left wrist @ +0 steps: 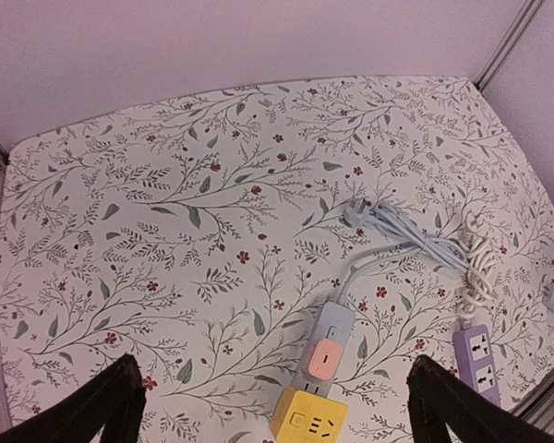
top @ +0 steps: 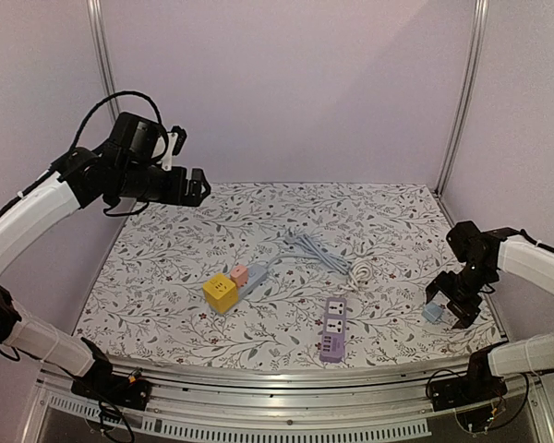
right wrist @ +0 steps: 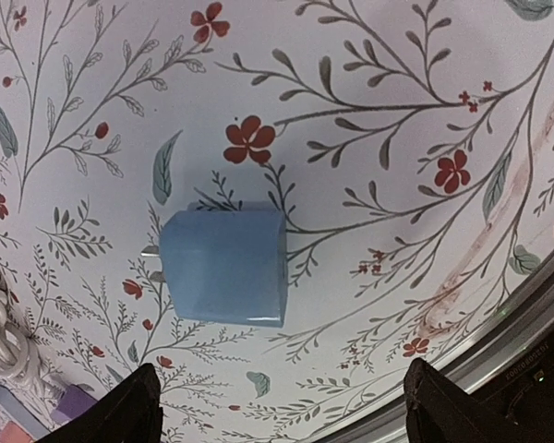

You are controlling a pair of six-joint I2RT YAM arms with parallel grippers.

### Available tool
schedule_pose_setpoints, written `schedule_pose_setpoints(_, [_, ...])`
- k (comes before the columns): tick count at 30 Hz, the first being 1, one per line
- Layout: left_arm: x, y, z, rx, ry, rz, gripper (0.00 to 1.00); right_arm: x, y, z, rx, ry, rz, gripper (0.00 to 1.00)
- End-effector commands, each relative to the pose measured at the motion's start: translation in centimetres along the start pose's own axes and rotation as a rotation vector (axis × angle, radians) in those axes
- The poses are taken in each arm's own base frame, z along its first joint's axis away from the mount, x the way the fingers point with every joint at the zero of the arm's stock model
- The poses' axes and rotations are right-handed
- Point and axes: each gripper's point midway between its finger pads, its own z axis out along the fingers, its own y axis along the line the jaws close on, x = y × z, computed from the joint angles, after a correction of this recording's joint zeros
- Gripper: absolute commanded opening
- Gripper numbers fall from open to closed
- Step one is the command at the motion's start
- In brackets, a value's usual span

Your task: Insert the plug

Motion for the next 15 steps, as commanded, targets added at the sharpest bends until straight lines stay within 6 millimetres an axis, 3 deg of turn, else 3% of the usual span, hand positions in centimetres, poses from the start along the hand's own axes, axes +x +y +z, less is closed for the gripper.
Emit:
schedule_pose_setpoints(1, [-0.6, -1.1, 0.2, 0.042, -0.015, -0.011, 0.99, -2.3, 2.1, 1.1, -0.081, -0.044, 0.002, 0.88])
schedule_pose_setpoints(5, [-0.5, -1.2, 0.3, 0.043, -0.016, -0.022, 0.99, -3.7, 3.1, 1.8, -0.088, -0.06, -0.041, 0.84])
schedule_pose_setpoints(15, [0.6, -0.8, 0.4, 0.036, 0.0, -0.026, 0.99, -3.8, 2.8, 3.9, -0.035, -0.041, -0.142, 0.7])
